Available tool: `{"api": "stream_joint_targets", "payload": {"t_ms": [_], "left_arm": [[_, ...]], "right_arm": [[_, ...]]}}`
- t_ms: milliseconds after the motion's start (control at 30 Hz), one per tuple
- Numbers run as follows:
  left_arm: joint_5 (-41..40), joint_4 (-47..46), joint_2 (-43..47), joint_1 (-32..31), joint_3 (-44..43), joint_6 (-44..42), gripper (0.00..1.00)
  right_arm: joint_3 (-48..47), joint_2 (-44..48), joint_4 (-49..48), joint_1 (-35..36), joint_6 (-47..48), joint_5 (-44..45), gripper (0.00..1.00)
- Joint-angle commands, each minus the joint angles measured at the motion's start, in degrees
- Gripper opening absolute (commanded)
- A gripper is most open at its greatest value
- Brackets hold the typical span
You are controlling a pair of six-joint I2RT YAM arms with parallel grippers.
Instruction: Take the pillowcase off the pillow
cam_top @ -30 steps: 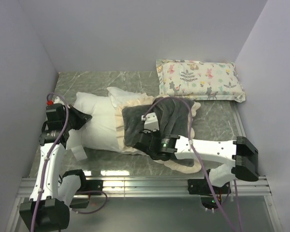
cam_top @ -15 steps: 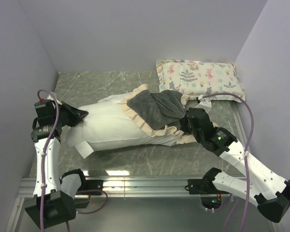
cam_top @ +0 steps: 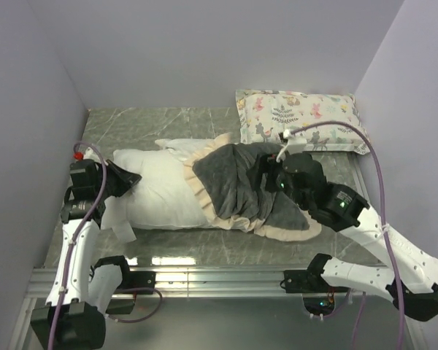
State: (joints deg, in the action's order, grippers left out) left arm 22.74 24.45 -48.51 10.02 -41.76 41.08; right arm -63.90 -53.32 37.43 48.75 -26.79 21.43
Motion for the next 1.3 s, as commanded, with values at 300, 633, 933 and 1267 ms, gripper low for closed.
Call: {"api": "stream_joint_targets", "payload": {"t_ms": [300,633,933,1267], "left_arm": [[-7.7,-4.9,7.0,-11.6,8.1,1.3,0.00],[-10.3,-3.5,7.9,-12.7,7.7,2.0,0.00],[-15.2,4.7,13.2,-12.7,-0.1,1.6,0.01],[-18.6,7.0,14.2,-12.7,-2.0,1.5,0.01]], "right_arm": [[-41.5,-42.8,-1.1,4.7,17.5,-7.2,0.93],[-60.5,-69.6,13.9,3.6,17.0,-0.1,0.79],[-48.1,-62.8,10.7,-13.4,11.3,4.0,0.00],[-36.0,-51.5,3.3,-31.1,6.6,-3.4,0.00]]}}
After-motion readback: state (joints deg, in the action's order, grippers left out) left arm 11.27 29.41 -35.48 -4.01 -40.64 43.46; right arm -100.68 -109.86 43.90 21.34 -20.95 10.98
